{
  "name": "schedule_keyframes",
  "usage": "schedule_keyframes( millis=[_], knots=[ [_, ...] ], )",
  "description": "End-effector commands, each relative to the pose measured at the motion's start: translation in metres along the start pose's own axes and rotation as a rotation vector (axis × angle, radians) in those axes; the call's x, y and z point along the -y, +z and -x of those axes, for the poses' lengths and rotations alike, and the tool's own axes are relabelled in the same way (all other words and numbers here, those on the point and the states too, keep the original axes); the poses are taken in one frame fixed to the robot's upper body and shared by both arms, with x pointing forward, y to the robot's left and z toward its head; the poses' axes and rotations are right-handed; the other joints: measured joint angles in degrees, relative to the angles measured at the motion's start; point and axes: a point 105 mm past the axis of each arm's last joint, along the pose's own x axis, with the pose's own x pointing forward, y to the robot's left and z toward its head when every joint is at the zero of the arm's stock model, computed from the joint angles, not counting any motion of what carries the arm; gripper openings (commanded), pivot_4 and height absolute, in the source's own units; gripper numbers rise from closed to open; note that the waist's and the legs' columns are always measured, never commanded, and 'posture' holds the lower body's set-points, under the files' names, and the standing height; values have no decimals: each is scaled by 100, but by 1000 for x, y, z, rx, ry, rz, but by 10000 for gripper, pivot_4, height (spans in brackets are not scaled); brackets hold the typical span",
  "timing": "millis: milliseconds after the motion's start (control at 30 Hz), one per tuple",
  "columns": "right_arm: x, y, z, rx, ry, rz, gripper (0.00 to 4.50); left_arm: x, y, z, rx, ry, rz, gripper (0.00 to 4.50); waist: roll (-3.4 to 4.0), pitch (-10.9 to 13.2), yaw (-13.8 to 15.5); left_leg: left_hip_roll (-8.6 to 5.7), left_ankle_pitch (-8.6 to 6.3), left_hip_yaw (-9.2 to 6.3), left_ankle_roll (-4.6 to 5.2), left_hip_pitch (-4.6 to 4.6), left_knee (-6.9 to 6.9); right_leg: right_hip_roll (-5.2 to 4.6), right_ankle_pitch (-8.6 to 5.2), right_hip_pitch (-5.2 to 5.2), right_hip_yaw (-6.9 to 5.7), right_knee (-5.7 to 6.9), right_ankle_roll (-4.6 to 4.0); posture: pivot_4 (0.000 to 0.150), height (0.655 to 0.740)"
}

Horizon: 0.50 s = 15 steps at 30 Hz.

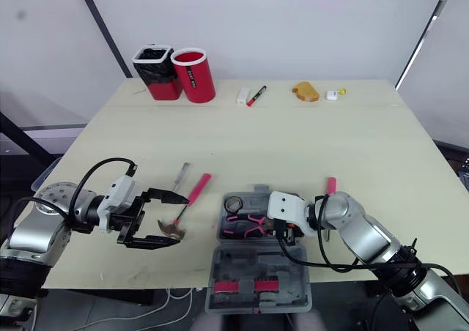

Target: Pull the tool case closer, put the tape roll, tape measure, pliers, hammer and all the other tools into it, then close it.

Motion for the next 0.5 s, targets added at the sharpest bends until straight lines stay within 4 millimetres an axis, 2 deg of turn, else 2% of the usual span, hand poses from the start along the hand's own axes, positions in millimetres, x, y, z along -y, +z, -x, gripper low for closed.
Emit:
schedule_keyframes(
  millis=[33,500],
  knots=[
    [4,8,-5,4,-15,32,9952,1,8,7,-10,-12,-44,45000,0,0,-2,0,0,0,0,0,0,0,0,-2,0,5,0,1500,7400],
    [10,8,-10,1,-5,92,9952,1,6,1,3,-23,-44,45000,-1,-1,-31,1,0,3,0,4,15,6,-4,-23,10,60,-6,1500,7400]
  ],
)
